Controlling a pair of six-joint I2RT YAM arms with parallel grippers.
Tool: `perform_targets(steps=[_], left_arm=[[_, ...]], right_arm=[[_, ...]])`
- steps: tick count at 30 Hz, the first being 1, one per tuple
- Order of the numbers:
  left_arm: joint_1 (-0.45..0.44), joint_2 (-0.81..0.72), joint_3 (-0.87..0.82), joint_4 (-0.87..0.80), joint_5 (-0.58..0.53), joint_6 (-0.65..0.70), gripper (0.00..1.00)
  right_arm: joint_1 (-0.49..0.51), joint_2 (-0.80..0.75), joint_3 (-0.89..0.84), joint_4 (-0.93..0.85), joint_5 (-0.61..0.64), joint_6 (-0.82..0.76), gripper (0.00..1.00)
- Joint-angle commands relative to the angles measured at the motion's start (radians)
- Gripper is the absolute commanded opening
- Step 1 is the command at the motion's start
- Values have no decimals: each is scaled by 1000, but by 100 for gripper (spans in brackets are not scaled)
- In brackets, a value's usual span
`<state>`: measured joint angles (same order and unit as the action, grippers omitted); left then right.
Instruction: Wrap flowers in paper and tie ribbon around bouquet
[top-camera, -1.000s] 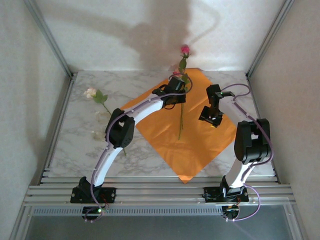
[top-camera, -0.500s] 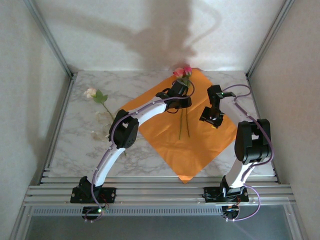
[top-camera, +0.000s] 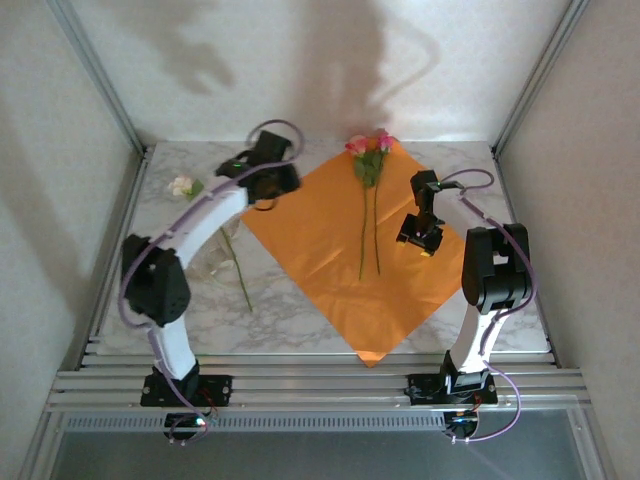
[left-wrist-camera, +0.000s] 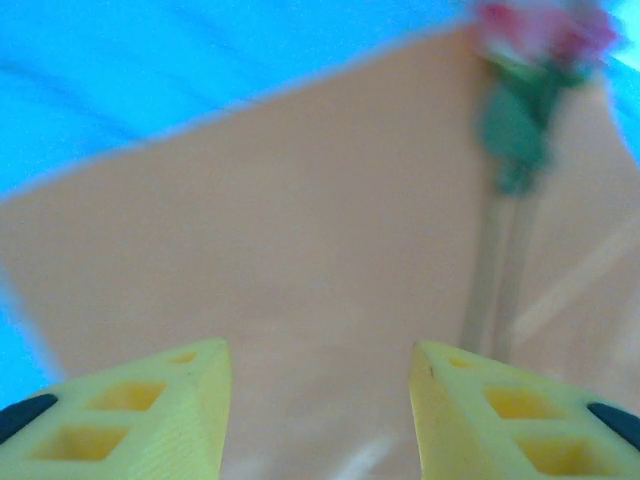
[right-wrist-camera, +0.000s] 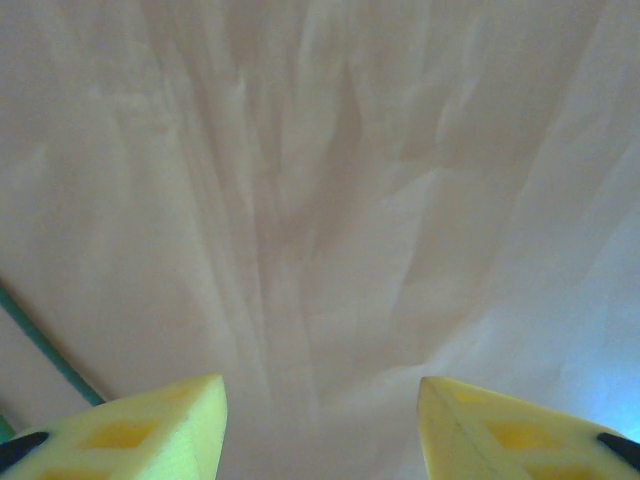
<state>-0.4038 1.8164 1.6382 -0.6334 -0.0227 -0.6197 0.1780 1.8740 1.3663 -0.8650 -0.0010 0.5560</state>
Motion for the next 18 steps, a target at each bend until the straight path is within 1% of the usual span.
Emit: perform_targets(steps=[1, 2, 4, 7, 9, 11, 14, 18], left_arm=[[94, -24, -209, -125, -56, 65, 47], [119, -41, -263, -89, -30, 79, 47], [140, -39, -314, -52, 18, 111, 45], [140, 2, -352, -52, 24, 117, 42], [140, 12, -384, -54, 4, 92, 39], [140, 4, -416, -44, -41, 75, 38], [140, -10, -447, -4, -71, 76, 36], [140, 14, -458, 1, -62, 82, 35]], right_arm=[[4, -15, 36, -13, 4, -29, 53], [9, -16, 41, -17, 6, -33, 53], [16, -21, 46, -23, 7, -40, 53], [23, -28, 41, -27, 9, -41, 53], [25, -33, 36, -27, 9, -39, 53], [26, -40, 29, -25, 9, -34, 53], [28, -46, 17, -19, 7, -31, 53], [30, -50, 8, -19, 7, -31, 53]])
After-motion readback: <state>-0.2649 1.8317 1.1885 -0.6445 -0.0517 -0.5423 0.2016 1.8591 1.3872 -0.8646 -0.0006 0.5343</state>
